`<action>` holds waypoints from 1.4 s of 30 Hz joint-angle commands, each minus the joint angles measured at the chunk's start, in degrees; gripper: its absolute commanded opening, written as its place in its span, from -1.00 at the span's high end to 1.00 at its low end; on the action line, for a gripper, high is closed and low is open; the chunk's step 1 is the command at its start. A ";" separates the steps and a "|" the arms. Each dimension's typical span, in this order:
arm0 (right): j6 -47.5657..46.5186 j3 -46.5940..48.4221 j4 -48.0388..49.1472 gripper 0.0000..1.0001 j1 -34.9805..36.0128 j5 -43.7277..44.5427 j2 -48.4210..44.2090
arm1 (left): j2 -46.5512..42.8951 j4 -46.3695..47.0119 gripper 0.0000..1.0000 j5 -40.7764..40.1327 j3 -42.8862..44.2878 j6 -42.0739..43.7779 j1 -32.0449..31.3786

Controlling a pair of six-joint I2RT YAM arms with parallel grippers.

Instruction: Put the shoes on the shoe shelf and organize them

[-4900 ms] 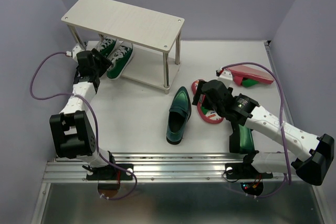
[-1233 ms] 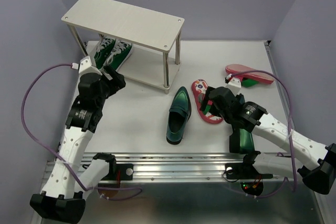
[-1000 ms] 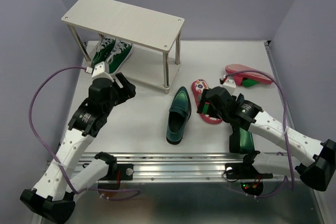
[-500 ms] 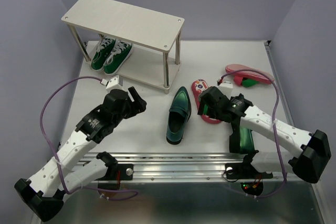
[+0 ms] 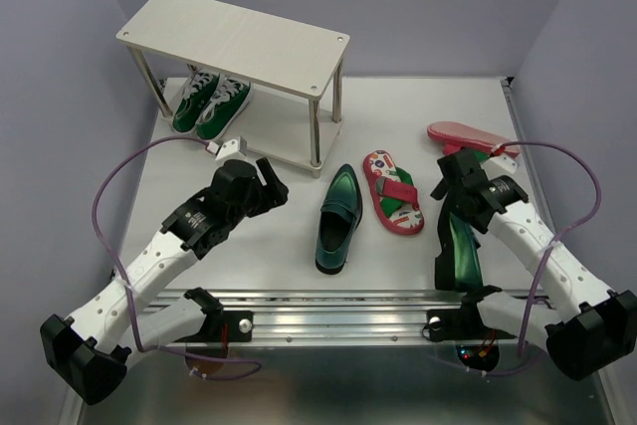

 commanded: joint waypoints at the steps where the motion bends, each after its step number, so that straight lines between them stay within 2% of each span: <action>1: -2.06 -2.59 3.24 -1.00 -1.32 -5.23 0.14 | 0.13 2.77 -0.56 -0.06 0.40 1.45 -0.32; 4: -7.84 -6.71 14.09 -1.00 -1.32 -12.70 0.49 | 0.57 3.56 -0.56 0.12 0.05 1.37 -0.32; 8: -12.94 -6.47 21.25 -1.00 -1.32 -21.32 4.43 | 1.88 4.62 -0.56 1.09 0.31 1.72 -0.40; 11: -16.64 -5.41 27.47 -1.00 -1.32 -34.28 6.63 | 2.76 4.88 -0.56 1.00 0.84 2.16 -0.49; 14: -18.06 -5.41 33.37 -1.00 -1.32 -42.23 7.34 | 3.03 5.23 -0.56 1.00 0.84 2.33 -0.49; 15: -18.32 -5.23 34.08 -1.00 -1.32 -44.95 7.87 | 3.29 5.49 -0.56 1.09 0.93 2.25 -0.49; 21: -21.31 -4.09 33.83 -1.00 -1.32 -48.83 8.49 | 4.17 6.28 -0.56 1.53 0.40 2.25 -0.58; 27: -23.33 0.38 29.09 -1.00 -1.32 -45.07 4.63 | 5.05 6.90 -0.56 1.53 0.84 2.42 -0.75; 30: -22.63 2.50 24.61 -1.00 -1.32 -37.18 1.99 | 5.32 6.90 -0.57 1.53 1.11 2.51 -0.75; 31: -22.02 2.85 23.21 -1.00 -1.32 -31.06 1.46 | 5.32 6.90 -0.57 1.53 1.19 2.60 -0.75; 33: -19.91 3.12 18.20 -1.00 -1.32 -24.19 0.40 | 5.23 6.90 -0.57 1.35 1.28 2.69 -0.75; 35: -16.94 2.77 12.51 -1.00 -1.32 -20.99 0.23 | 5.23 6.82 -0.57 1.35 1.37 2.69 -0.75; 39: -12.09 -1.09 5.89 -1.00 -1.32 -18.52 -2.05 | 5.05 6.64 -0.57 1.00 1.37 2.51 -0.76; 42: -9.63 -3.91 3.42 -1.00 -1.32 -21.76 -6.18 | 5.40 6.20 -0.57 0.04 1.72 2.51 -0.76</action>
